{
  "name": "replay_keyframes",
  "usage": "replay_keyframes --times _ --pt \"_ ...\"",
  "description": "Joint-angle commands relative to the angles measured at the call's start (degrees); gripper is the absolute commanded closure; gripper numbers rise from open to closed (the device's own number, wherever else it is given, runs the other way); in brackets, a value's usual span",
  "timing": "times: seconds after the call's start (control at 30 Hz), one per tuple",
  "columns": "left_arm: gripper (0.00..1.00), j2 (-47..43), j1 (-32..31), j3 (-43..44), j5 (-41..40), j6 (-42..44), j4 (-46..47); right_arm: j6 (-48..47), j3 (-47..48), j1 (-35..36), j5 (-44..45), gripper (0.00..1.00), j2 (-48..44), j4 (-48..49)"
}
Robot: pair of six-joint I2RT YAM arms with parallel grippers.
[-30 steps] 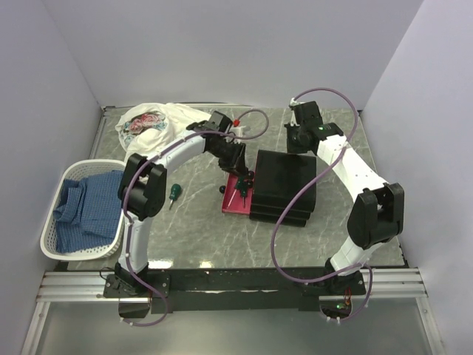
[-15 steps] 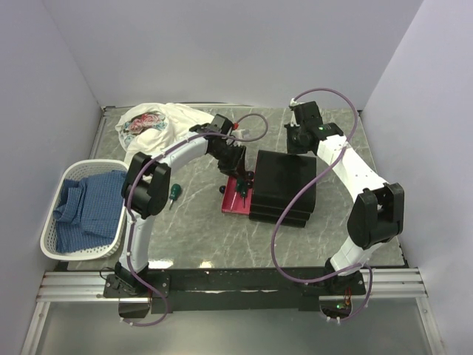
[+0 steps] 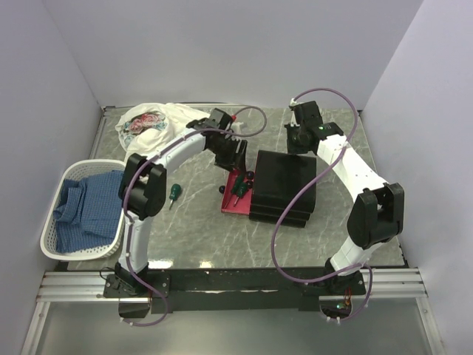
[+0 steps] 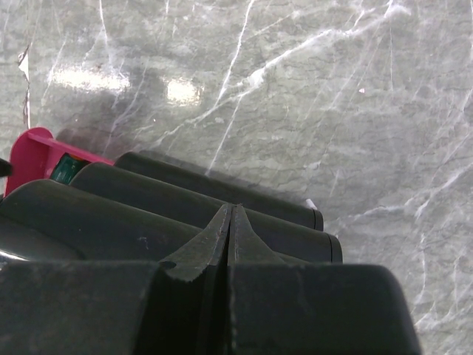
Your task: Sort the tools into containers
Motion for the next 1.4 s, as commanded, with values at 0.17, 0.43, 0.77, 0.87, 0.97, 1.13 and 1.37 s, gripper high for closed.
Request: replay_keyframes --times 0.17,0.43,0.77,0.87,0.97,1.13,1.37 --pt "0.35 -12.6 4.8 -3.6 -9.4 5.4 -1.6 -1.8 2.7 0.8 0.1 1.00 0.0 -4.4" --pt "0.33 -23.6 10.7 -20.5 -21.5 12.6 -2.0 -5.1 8.2 0.8 0.1 0.35 -1.4 -2.6" --pt "0.32 -21.5 15.1 -24.8 -29.1 16.5 -2.1 -12.5 7.4 1.1 -11.9 0.14 -7.4 -4.2" --pt "0.34 -20.3 15.3 -25.2 -29.7 17.0 -2.8 -12.7 5.2 1.1 -12.9 0.14 -10.0 -4.4" --pt "0.33 -20.0 15.5 -25.7 -28.8 17.1 -3.4 -11.9 2.8 1.1 -13.3 0.15 -12.4 -4.5" --pt "0.33 -18.8 15.6 -27.9 -28.9 17.0 -3.2 -12.3 1.0 1.1 -13.9 0.15 -15.0 -4.7" --pt "0.37 -15.5 15.6 -28.0 -27.4 17.5 -3.6 -13.1 0.6 1.1 -14.8 0.15 -16.1 -5.0"
